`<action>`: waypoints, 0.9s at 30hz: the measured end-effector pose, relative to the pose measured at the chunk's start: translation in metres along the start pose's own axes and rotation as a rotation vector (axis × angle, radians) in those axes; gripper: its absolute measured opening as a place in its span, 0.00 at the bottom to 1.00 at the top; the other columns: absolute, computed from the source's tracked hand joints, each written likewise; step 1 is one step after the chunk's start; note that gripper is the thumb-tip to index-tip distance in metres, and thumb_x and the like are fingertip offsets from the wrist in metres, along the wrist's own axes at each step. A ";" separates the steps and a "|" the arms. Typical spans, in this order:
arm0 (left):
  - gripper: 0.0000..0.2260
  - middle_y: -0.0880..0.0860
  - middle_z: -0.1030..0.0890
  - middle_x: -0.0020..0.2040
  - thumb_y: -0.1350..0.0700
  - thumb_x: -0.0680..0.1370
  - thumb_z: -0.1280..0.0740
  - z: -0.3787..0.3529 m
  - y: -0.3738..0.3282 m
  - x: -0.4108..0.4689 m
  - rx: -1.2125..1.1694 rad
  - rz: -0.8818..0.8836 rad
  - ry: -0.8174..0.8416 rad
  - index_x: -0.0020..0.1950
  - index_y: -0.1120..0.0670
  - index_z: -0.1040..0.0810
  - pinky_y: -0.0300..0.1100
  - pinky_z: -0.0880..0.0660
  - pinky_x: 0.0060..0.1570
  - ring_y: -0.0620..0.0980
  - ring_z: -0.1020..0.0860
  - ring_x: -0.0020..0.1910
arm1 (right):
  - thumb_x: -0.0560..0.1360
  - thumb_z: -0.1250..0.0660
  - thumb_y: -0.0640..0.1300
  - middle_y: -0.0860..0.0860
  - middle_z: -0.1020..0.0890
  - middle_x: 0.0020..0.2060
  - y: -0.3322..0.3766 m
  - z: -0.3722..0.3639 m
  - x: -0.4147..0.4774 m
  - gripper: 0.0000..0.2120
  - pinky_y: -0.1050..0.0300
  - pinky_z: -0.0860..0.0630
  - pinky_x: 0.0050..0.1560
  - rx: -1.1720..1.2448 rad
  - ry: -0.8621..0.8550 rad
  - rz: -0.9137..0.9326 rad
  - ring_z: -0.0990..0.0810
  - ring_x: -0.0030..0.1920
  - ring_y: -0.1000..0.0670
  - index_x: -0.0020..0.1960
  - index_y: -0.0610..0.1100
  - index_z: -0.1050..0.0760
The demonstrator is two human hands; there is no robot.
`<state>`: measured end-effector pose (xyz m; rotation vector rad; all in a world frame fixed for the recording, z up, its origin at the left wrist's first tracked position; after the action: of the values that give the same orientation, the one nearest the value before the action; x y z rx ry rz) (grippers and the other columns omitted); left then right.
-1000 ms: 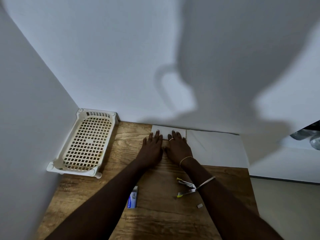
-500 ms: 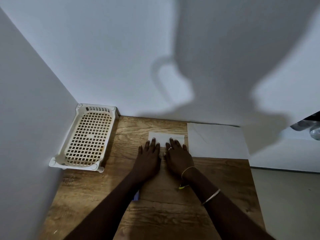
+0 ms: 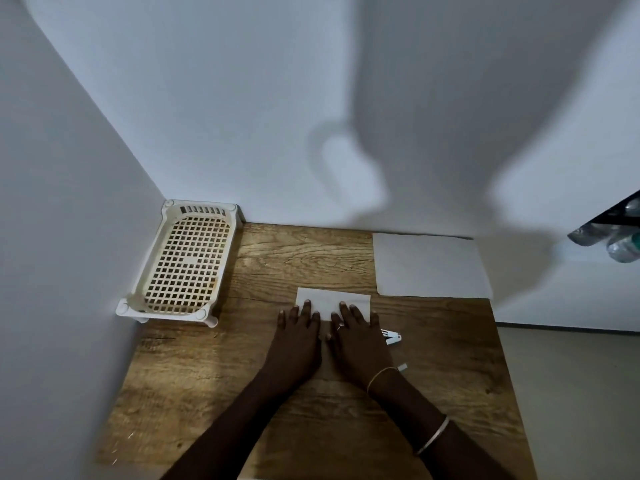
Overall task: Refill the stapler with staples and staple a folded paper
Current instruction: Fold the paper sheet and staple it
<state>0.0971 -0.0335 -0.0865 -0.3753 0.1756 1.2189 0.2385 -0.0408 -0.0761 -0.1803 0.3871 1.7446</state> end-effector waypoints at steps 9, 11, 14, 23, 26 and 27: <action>0.21 0.56 0.23 0.70 0.61 0.79 0.36 0.041 0.022 -0.007 -0.556 0.234 -0.324 0.73 0.57 0.27 0.45 0.30 0.67 0.54 0.25 0.68 | 0.79 0.34 0.51 0.45 0.18 0.55 -0.050 0.048 0.006 0.15 0.51 0.24 0.59 0.532 -0.373 -0.397 0.21 0.58 0.45 0.60 0.42 0.22; 0.16 0.55 0.18 0.60 0.62 0.77 0.34 0.045 0.029 -0.003 -0.642 0.328 -0.345 0.65 0.57 0.21 0.41 0.29 0.54 0.54 0.21 0.59 | 0.75 0.29 0.48 0.44 0.17 0.52 -0.063 0.049 0.015 0.13 0.53 0.25 0.55 0.638 -0.323 -0.493 0.20 0.56 0.43 0.55 0.41 0.22; 0.15 0.55 0.17 0.56 0.61 0.75 0.31 0.045 0.033 0.006 -0.774 0.434 -0.319 0.62 0.58 0.19 0.40 0.31 0.51 0.53 0.21 0.55 | 0.71 0.24 0.50 0.44 0.17 0.53 -0.071 0.043 0.027 0.18 0.55 0.26 0.55 0.684 -0.224 -0.545 0.20 0.57 0.43 0.54 0.40 0.22; 0.17 0.50 0.16 0.51 0.61 0.69 0.25 0.031 0.038 0.022 -0.999 0.574 -0.278 0.57 0.53 0.17 0.43 0.24 0.50 0.49 0.20 0.51 | 0.66 0.21 0.43 0.46 0.17 0.50 -0.075 0.032 0.040 0.13 0.54 0.23 0.56 0.855 -0.202 -0.654 0.19 0.55 0.45 0.47 0.45 0.22; 0.19 0.50 0.16 0.53 0.59 0.69 0.23 0.025 0.043 0.025 -1.049 0.615 -0.264 0.60 0.53 0.17 0.46 0.22 0.57 0.49 0.19 0.53 | 0.68 0.21 0.43 0.46 0.16 0.46 -0.079 0.031 0.042 0.09 0.56 0.22 0.53 0.908 -0.174 -0.677 0.17 0.51 0.45 0.47 0.43 0.17; 0.18 0.49 0.15 0.53 0.58 0.70 0.23 0.024 0.043 0.026 -1.067 0.615 -0.258 0.59 0.53 0.17 0.48 0.21 0.57 0.49 0.18 0.51 | 0.69 0.22 0.44 0.45 0.15 0.46 -0.081 0.031 0.042 0.09 0.57 0.24 0.51 0.918 -0.170 -0.673 0.18 0.49 0.46 0.47 0.42 0.16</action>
<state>0.0637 0.0111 -0.0811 -1.1313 -0.6652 1.8956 0.3112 0.0225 -0.0735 0.4531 0.8461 0.7950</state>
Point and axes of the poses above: each hand's wrist, its own x-axis towards the middle knuckle, its own z-axis out of the back of the hand, y = z × x, the point moved 4 cm from there along x, towards the middle knuckle
